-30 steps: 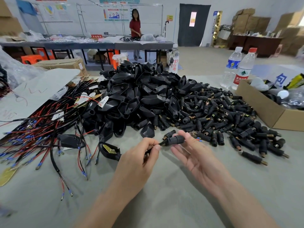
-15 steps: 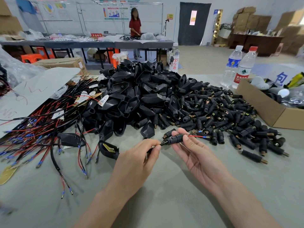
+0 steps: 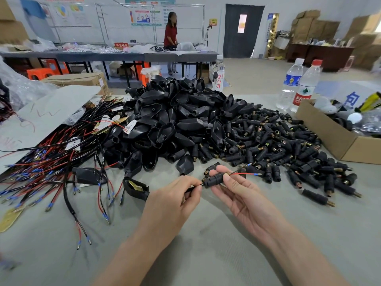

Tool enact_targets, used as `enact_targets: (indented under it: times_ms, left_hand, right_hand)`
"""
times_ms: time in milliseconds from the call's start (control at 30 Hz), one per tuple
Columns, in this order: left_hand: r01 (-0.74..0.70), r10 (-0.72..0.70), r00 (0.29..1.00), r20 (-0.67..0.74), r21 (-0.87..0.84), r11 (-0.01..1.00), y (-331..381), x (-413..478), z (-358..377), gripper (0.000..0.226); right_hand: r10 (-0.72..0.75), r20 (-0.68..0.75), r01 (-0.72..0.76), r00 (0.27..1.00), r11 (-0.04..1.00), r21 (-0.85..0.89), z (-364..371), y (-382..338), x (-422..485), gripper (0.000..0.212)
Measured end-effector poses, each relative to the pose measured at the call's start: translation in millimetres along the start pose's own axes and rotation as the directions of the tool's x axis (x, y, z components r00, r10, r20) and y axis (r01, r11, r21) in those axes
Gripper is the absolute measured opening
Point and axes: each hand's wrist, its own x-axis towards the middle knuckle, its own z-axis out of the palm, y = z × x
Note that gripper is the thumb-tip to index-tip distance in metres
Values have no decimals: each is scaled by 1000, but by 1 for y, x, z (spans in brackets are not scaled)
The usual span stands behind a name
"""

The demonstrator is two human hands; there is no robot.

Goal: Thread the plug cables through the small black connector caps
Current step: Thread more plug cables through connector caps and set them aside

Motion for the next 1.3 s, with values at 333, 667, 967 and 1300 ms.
enact_targets:
  times_ms: [333, 667, 967, 1300]
  left_hand:
    - [98, -99, 995, 18, 49, 994, -12, 0, -3, 4]
    - [86, -82, 994, 68, -56, 995, -8, 0, 0, 1]
    - [91, -100, 990, 98, 89, 992, -13, 4, -9, 2]
    - [21, -30, 997, 65, 136, 991, -7, 2, -5, 7]
  right_hand:
    - [-66, -78, 66, 995, 998, -4, 1, -4, 2, 25]
    - [-43, -24, 42, 999, 998, -57, 4, 2, -1, 31]
    - [-127, -81, 124, 989, 991, -44, 3, -7, -1, 27]
    - [-116, -89, 115, 989, 993, -23, 5, -7, -3, 22]
